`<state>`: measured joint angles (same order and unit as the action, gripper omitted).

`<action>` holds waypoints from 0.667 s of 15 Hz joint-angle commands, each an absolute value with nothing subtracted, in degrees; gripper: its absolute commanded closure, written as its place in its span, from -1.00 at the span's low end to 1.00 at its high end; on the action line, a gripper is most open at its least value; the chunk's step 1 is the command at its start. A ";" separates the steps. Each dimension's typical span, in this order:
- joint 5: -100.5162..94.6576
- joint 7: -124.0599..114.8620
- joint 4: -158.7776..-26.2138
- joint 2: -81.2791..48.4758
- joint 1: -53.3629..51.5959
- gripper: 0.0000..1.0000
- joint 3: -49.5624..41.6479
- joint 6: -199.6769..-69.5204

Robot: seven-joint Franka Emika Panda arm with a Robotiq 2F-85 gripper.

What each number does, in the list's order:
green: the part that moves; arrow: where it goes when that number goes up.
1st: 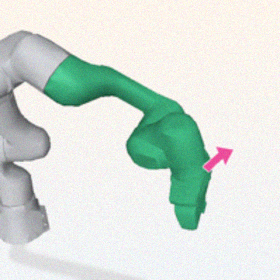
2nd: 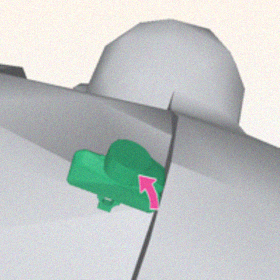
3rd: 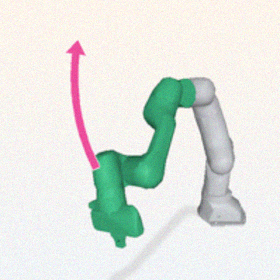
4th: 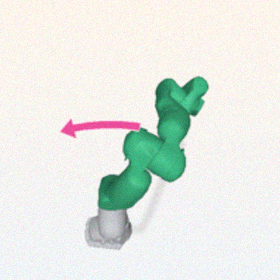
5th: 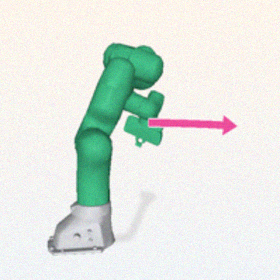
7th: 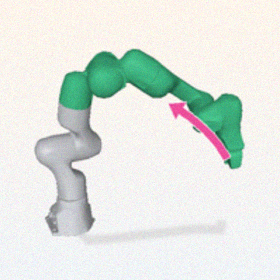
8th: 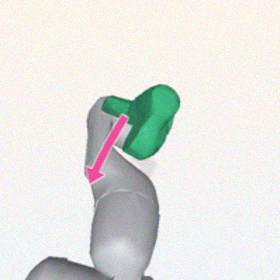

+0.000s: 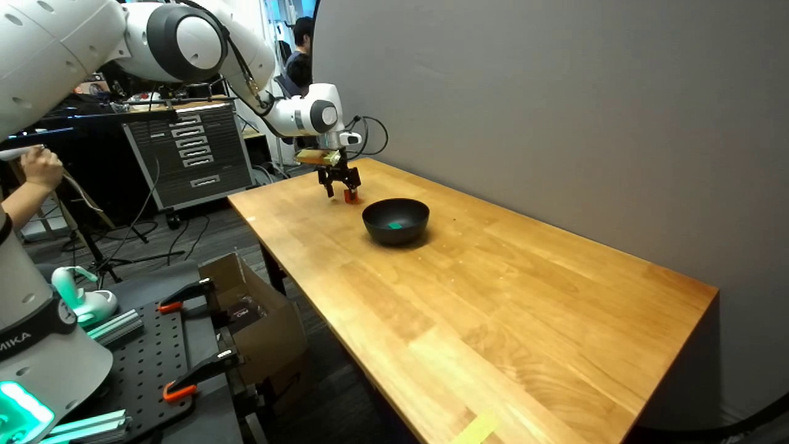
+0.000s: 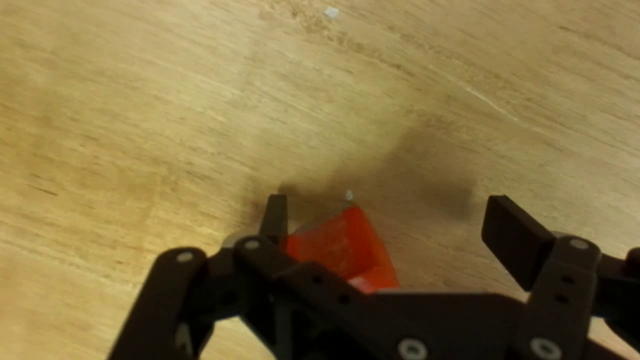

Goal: Place the blocks inside the black bowl

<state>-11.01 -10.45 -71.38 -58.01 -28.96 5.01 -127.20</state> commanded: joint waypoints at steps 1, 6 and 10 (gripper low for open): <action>-11.06 -7.70 -64.66 -61.56 -28.20 -1.00 5.25 -124.82; -11.56 -6.73 -61.04 -63.14 -28.34 0.02 4.36 -123.82; -11.74 -8.24 -64.16 -60.67 -28.30 0.38 3.06 -123.19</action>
<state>-11.07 -7.93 -64.33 -61.57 -28.36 4.08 -125.05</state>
